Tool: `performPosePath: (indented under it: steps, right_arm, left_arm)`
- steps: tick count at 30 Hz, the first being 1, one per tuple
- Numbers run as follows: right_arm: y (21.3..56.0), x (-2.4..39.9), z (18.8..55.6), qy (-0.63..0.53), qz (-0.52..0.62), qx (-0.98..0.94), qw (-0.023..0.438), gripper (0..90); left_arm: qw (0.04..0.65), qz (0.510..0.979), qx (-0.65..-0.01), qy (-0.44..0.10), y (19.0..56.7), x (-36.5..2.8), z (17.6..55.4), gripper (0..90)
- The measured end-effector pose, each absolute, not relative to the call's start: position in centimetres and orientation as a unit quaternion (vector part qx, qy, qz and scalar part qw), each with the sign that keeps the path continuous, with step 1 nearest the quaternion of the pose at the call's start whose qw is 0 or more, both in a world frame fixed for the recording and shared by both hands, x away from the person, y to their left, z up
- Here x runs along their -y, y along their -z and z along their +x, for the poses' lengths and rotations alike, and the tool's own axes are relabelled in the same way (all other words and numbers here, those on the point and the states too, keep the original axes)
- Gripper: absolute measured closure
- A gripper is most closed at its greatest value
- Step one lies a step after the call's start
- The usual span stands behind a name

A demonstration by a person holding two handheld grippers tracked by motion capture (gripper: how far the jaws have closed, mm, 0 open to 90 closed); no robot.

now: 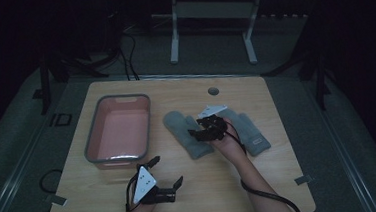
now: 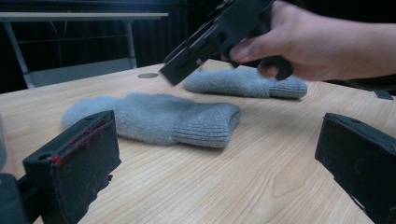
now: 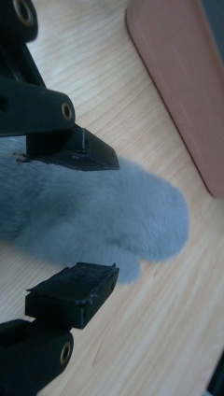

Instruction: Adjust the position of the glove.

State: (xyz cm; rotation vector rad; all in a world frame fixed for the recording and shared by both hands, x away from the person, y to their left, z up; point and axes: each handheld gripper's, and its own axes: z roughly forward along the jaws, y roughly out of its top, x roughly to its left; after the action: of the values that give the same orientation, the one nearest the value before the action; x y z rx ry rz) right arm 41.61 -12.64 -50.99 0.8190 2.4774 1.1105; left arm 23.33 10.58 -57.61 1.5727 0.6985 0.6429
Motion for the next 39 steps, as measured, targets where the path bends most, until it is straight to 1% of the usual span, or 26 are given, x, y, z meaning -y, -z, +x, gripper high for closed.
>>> performPosePath:
  steps: [1,2,7,13,15,16,17,19,20,22,25,28,31,35,39]
  right_arm:
    - [51.0,12.6,41.6,-0.387,0.285,-0.863,0.152,41.8]
    - [51.5,12.0,42.0,-0.382,0.279,-0.868,0.149,44.3]
    - [52.5,10.6,42.6,-0.373,0.268,-0.876,0.144,45.0]
    - [54.1,9.8,43.1,-0.348,0.271,-0.886,0.145,49.3]
    - [55.1,9.8,43.5,-0.34,0.291,-0.883,0.138,54.8]
    - [55.1,9.8,43.5,-0.34,0.291,-0.883,0.138,54.8]
    - [55.3,9.8,43.4,-0.345,0.302,-0.877,0.139,62.5]
    - [55.4,9.7,43.2,-0.347,0.316,-0.871,0.144,73.4]
    - [55.4,9.7,43.2,-0.347,0.316,-0.871,0.144,73.4]
    - [55.3,9.6,42.7,-0.356,0.335,-0.859,0.15,82.1]
    - [54.9,9.8,42.3,-0.365,0.354,-0.846,0.157,83.1]
    - [53.5,10.6,41.3,-0.397,0.406,-0.806,0.165,83.3]
    - [52.9,11.0,40.8,-0.399,0.428,-0.792,0.172,83.3]
    - [51.9,11.8,39.5,-0.385,0.489,-0.757,0.201,83.3]
    - [51.6,12.0,38.7,-0.381,0.516,-0.737,0.213,83.2]
  left_arm:
    - [0.607,0.68,-0.302,-0.278,57.6,-10.6,23.3,0.2]
    - [0.607,0.68,-0.302,-0.278,57.6,-10.6,23.3,0.2]
    - [0.608,0.681,-0.301,-0.278,57.6,-10.6,23.3,0.2]
    - [0.608,0.681,-0.3,-0.277,57.6,-10.6,23.3,0.2]
    - [0.608,0.681,-0.3,-0.277,57.6,-10.6,23.3,0.2]
    - [0.608,0.681,-0.3,-0.277,57.6,-10.6,23.3,0.2]
    - [0.608,0.681,-0.299,-0.278,57.6,-10.6,23.3,0.2]
    - [0.608,0.681,-0.299,-0.278,57.6,-10.6,23.3,0.2]
    - [0.608,0.681,-0.299,-0.278,57.6,-10.6,23.3,0.2]
    - [0.608,0.681,-0.299,-0.277,57.6,-10.6,23.3,0.2]
    - [0.608,0.681,-0.3,-0.277,57.6,-10.6,23.3,0.2]
    - [0.608,0.681,-0.3,-0.278,57.6,-10.6,23.3,0.2]
    - [0.607,0.681,-0.3,-0.278,57.6,-10.6,23.3,0.2]
    - [0.607,0.681,-0.299,-0.279,57.6,-10.5,23.3,0.2]
    - [0.607,0.681,-0.299,-0.279,57.6,-10.5,23.2,0.2]
